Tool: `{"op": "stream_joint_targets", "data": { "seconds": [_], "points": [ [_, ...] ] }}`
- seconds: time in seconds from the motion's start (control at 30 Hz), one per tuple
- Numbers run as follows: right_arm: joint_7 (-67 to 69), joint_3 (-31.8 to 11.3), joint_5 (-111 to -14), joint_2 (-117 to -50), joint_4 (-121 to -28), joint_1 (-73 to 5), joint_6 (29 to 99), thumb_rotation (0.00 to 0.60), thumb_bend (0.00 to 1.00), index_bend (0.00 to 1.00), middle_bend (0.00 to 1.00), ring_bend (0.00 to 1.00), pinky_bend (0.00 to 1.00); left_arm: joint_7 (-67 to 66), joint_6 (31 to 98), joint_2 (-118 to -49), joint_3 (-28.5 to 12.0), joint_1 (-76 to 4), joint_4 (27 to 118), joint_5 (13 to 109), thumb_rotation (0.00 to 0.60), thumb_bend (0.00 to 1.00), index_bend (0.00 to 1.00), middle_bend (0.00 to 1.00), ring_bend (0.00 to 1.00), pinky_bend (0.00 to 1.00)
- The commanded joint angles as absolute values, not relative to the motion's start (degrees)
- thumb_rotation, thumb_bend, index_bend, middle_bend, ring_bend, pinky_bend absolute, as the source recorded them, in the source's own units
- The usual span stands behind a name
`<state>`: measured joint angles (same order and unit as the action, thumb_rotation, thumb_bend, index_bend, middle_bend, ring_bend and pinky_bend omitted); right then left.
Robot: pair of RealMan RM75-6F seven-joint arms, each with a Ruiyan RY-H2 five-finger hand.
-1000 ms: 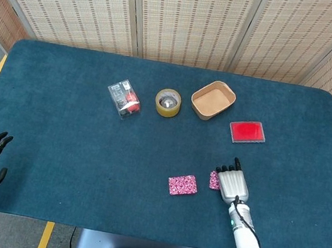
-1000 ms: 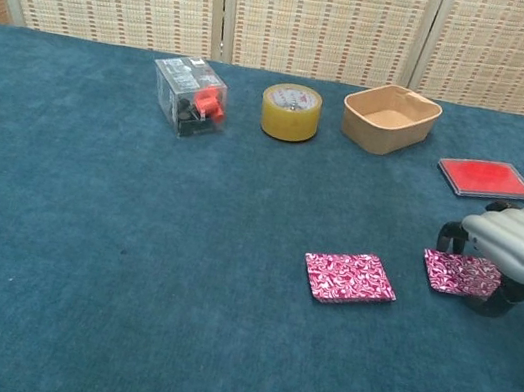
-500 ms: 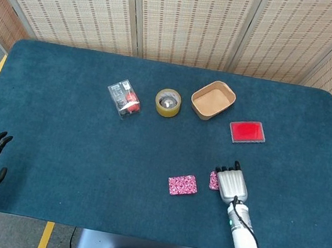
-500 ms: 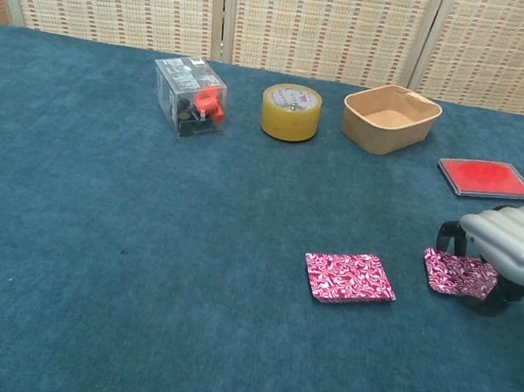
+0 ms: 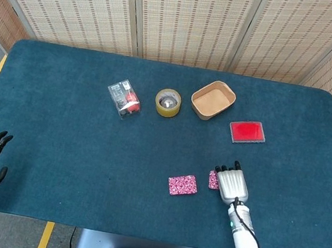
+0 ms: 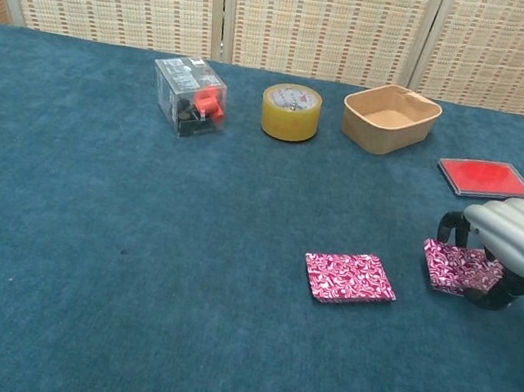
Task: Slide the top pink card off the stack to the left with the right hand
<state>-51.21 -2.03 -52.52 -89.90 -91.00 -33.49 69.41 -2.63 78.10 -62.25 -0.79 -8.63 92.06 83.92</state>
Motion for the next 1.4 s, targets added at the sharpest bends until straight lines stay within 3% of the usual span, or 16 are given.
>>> {"op": "stream_joint_targets", "data": {
  "seconds": [0.03, 0.23, 0.4, 0.6, 0.73, 0.8, 0.83, 0.9, 0.97, 1.03, 1.17, 1.4],
  "points": [
    [-50.40, -1.68, -54.13, -88.88, -92.73, -32.99, 70.16, 0.600, 0.24, 0.57, 0.47, 0.43, 0.16, -2.76, 78.04, -62.31, -0.82, -8.66, 92.10, 83.82, 0.600, 0.47, 0.00, 0.00, 0.00, 0.02],
    [-49.37, 1.51, -61.16, -86.08, -98.47, -31.34, 72.50, 0.600, 0.24, 0.57, 0.47, 0.43, 0.16, -2.86, 78.30, -62.12, -0.63, -8.45, 92.30, 84.02, 0.600, 0.47, 0.00, 0.00, 0.00, 0.02],
    [-48.94, 6.58, -67.06, -83.71, -103.02, -29.52, 72.30, 0.600, 0.24, 0.57, 0.47, 0.43, 0.16, -2.78, 78.29, -62.23, -0.66, -8.45, 92.05, 83.98, 0.600, 0.47, 0.00, 0.00, 0.00, 0.02],
    [-49.89, 11.63, -72.32, -84.00, -102.51, -27.41, 71.22, 0.600, 0.24, 0.57, 0.47, 0.43, 0.16, -3.06, 78.53, -62.24, -0.50, -8.29, 92.29, 84.19, 0.600, 0.47, 0.00, 0.00, 0.00, 0.02],
    [-50.27, 12.25, -73.56, -85.16, -100.21, -26.37, 70.74, 0.600, 0.24, 0.56, 0.47, 0.43, 0.16, -3.08, 78.41, -62.31, -0.51, -8.28, 92.19, 84.02, 0.600, 0.47, 0.00, 0.00, 0.00, 0.02],
    [-49.99, 12.10, -73.83, -85.60, -99.20, -26.09, 70.16, 0.600, 0.24, 0.52, 0.47, 0.43, 0.16, -3.10, 78.20, -62.35, -0.50, -8.35, 92.11, 83.92, 0.600, 0.47, 0.00, 0.00, 0.00, 0.02],
    [-49.74, 12.05, -73.80, -85.61, -98.98, -26.04, 69.75, 0.600, 0.24, 0.44, 0.45, 0.42, 0.16, -3.12, 78.10, -62.36, -0.50, -8.38, 92.09, 83.86, 0.600, 0.47, 0.00, 0.00, 0.00, 0.02],
    [-49.71, 11.98, -73.30, -85.24, -99.03, -26.04, 68.60, 0.600, 0.24, 0.29, 0.38, 0.39, 0.16, -3.17, 77.93, -62.37, -0.50, -8.43, 92.07, 83.76, 0.600, 0.47, 0.00, 0.00, 0.00, 0.02],
    [-50.14, 11.97, -73.10, -84.72, -99.36, -26.19, 67.76, 0.600, 0.24, 0.07, 0.24, 0.30, 0.13, -3.24, 77.98, -62.28, -0.51, -8.42, 92.18, 83.77, 0.600, 0.47, 0.00, 0.00, 0.00, 0.02],
    [-50.24, 11.93, -73.28, -84.13, -99.82, -26.15, 67.34, 0.600, 0.24, 0.00, 0.16, 0.23, 0.10, -3.26, 77.98, -62.16, -0.47, -8.38, 92.30, 83.75, 0.600, 0.47, 0.00, 0.00, 0.00, 0.02],
    [-50.14, 12.06, -74.34, -82.79, -100.92, -25.67, 67.56, 0.600, 0.24, 0.00, 0.09, 0.15, 0.07, -3.54, 77.47, -62.40, -0.77, -8.71, 92.27, 83.24, 0.600, 0.47, 0.00, 0.00, 0.00, 0.02],
    [-47.76, 12.66, -79.12, -78.96, -104.57, -23.02, 71.98, 0.600, 0.24, 0.00, 0.09, 0.13, 0.06, -3.50, 78.05, -62.19, -0.65, -8.43, 92.53, 83.58, 0.600, 0.47, 0.00, 0.00, 0.00, 0.02]
  ]
}}
